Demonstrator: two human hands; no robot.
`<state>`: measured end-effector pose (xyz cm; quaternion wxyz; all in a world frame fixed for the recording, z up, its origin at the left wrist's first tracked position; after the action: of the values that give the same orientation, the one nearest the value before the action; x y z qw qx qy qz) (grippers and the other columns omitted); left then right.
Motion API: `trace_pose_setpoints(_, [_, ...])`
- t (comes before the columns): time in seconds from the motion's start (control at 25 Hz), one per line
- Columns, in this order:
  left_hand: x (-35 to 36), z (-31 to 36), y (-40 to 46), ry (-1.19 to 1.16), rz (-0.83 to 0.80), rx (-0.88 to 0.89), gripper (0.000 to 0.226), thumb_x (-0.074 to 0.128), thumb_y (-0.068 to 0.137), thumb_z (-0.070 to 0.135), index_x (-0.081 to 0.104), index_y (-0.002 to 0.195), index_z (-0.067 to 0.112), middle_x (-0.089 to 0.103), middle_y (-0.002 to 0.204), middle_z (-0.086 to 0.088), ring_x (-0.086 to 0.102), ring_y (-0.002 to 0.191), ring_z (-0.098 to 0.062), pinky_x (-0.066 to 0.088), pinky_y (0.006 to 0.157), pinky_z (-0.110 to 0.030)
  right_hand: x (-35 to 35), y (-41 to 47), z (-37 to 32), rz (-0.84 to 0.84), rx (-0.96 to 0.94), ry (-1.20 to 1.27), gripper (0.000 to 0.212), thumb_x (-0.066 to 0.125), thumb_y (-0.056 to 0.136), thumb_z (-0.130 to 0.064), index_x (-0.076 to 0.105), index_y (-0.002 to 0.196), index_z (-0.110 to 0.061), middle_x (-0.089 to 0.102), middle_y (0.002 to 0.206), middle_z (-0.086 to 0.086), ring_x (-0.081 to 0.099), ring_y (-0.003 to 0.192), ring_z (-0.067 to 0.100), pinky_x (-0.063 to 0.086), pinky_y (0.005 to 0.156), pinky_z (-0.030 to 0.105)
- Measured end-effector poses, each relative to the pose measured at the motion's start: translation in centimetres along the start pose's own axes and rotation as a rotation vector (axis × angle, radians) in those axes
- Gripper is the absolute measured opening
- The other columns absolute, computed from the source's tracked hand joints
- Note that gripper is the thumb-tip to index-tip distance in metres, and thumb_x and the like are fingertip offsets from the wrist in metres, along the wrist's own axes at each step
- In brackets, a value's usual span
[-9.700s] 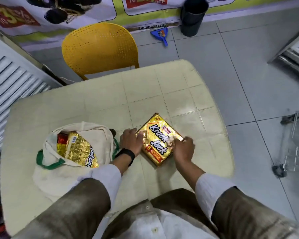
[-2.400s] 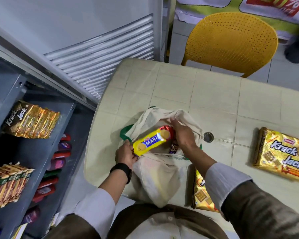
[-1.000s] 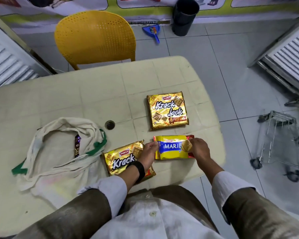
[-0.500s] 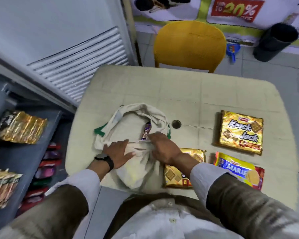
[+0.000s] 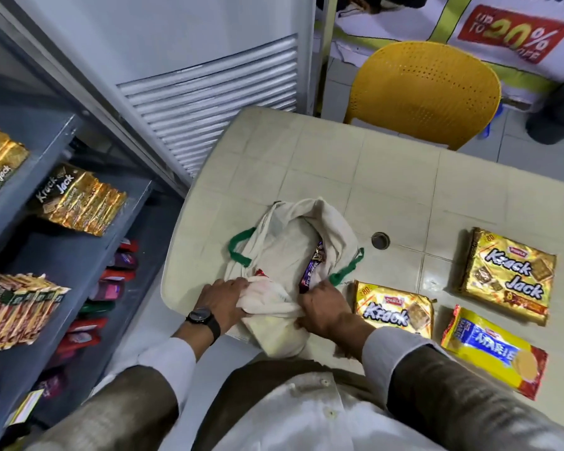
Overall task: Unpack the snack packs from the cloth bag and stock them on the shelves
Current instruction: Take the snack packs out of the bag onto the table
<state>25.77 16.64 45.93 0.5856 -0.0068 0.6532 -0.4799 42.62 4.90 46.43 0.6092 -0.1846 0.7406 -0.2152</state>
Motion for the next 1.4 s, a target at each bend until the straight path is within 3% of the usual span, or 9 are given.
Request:
trace_pose_setpoints(0.2, [-2.1, 2.0, 0.9, -0.104, 0.162, -0.071, 0.029, 0.053, 0.092, 0.019, 0.050, 0.120, 0.015, 0.069, 0.111, -0.014, 0.067, 0.100, -0.036, 0.051, 0.073, -0.037, -4.6, 0.3, 1.7, 0.231, 0.124, 0.215, 0.027, 0.061, 0.085, -0.032, 0.065, 0.103, -0.012, 0.073, 0.103, 0.017, 0.067, 0.097, 0.040, 0.047, 0.083, 0.038])
trace_pose_setpoints(0.32, [-5.5, 3.1, 3.0, -0.298, 0.310, -0.124, 0.031, 0.056, 0.091, 0.018, 0.048, 0.121, 0.014, 0.069, 0.109, -0.017, 0.067, 0.097, -0.039, 0.047, 0.068, -0.036, -9.5, 0.2, 3.9, 0.551, 0.234, 0.258, 0.023, 0.077, 0.066, -0.021, 0.059, 0.077, -0.012, 0.069, 0.071, 0.014, 0.065, 0.065, 0.040, 0.047, 0.057, 0.034])
trace_pose_setpoints(0.48, [-11.4, 3.6, 3.9, -0.328, 0.518, 0.013, 0.031, 0.061, 0.081, 0.014, 0.057, 0.111, 0.016, 0.070, 0.104, -0.012, 0.065, 0.095, -0.037, 0.047, 0.068, -0.037, -12.3, -1.0, 4.9, 0.736, 0.211, 0.283, 0.024, 0.073, 0.069, -0.026, 0.052, 0.069, -0.013, 0.062, 0.064, 0.011, 0.058, 0.060, 0.040, 0.044, 0.056, 0.037])
trace_pose_setpoints(0.72, [-5.0, -1.0, 1.0, 0.141, 0.162, 0.005, 0.038, 0.053, 0.075, 0.039, 0.058, 0.112, 0.031, 0.067, 0.107, 0.003, 0.067, 0.100, -0.025, 0.041, 0.083, -0.038, -4.3, -1.6, -1.6, 0.283, -0.191, 0.117, 0.024, 0.059, 0.082, -0.034, 0.060, 0.099, -0.017, 0.065, 0.095, 0.010, 0.067, 0.080, 0.038, 0.051, 0.063, 0.041])
trace_pose_setpoints(0.96, [1.1, -5.1, -0.3, 0.065, -0.096, -0.289, 0.062, 0.049, 0.089, 0.031, 0.036, 0.149, 0.039, 0.055, 0.136, -0.004, 0.055, 0.124, -0.028, 0.044, 0.099, -0.041, 2.7, -0.5, -5.8, -0.230, -0.186, 0.226, 0.060, 0.060, 0.086, -0.026, 0.046, 0.141, -0.006, 0.056, 0.139, 0.022, 0.056, 0.124, 0.041, 0.049, 0.101, 0.041])
trace_pose_setpoints(1.04, [-0.7, -4.5, 0.0, -0.027, -0.010, -0.273, 0.054, 0.049, 0.089, 0.026, 0.048, 0.143, 0.038, 0.057, 0.133, -0.006, 0.059, 0.119, -0.030, 0.050, 0.092, -0.037, 2.3, 0.2, -5.1, -0.201, -0.051, 0.417, 0.038, 0.057, 0.086, -0.021, 0.060, 0.121, -0.005, 0.064, 0.127, 0.023, 0.060, 0.116, 0.041, 0.048, 0.088, 0.035])
trace_pose_setpoints(1.12, [-4.1, -2.9, 0.8, -0.104, 0.208, -0.223, 0.040, 0.054, 0.085, 0.018, 0.067, 0.119, 0.032, 0.062, 0.122, -0.004, 0.064, 0.107, -0.029, 0.052, 0.082, -0.033, 0.3, 1.0, -3.0, 0.025, 0.142, 0.625, 0.027, 0.052, 0.087, -0.022, 0.068, 0.104, -0.007, 0.070, 0.110, 0.022, 0.064, 0.103, 0.042, 0.047, 0.077, 0.035])
trace_pose_setpoints(1.24, [-6.3, 0.0, 3.2, -0.415, 0.282, -0.120, 0.029, 0.055, 0.083, 0.010, 0.075, 0.094, 0.027, 0.069, 0.111, 0.001, 0.066, 0.102, -0.024, 0.052, 0.083, -0.031, -1.7, 1.8, -0.5, 0.248, 0.364, 0.761, 0.034, 0.052, 0.086, -0.017, 0.067, 0.116, -0.009, 0.066, 0.116, 0.020, 0.063, 0.106, 0.041, 0.052, 0.085, 0.040])
trace_pose_setpoints(1.4, [-6.2, 1.3, 5.9, -0.493, 0.197, -0.116, 0.049, 0.055, 0.085, 0.007, 0.063, 0.132, 0.022, 0.057, 0.134, -0.009, 0.056, 0.125, -0.029, 0.047, 0.103, -0.036, -2.4, 3.6, -0.5, 0.102, 0.366, 0.849, 0.061, 0.053, 0.082, -0.025, 0.051, 0.140, -0.006, 0.052, 0.133, 0.025, 0.050, 0.125, 0.040, 0.042, 0.100, 0.038])
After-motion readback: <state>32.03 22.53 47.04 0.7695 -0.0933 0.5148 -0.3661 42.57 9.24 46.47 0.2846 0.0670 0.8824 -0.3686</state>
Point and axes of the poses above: each hand's wrist, its own y-axis towards the middle knuckle, its own x-axis out of the palm, z = x × y, the point moved 7 cm from there along y, towards the middle knuckle
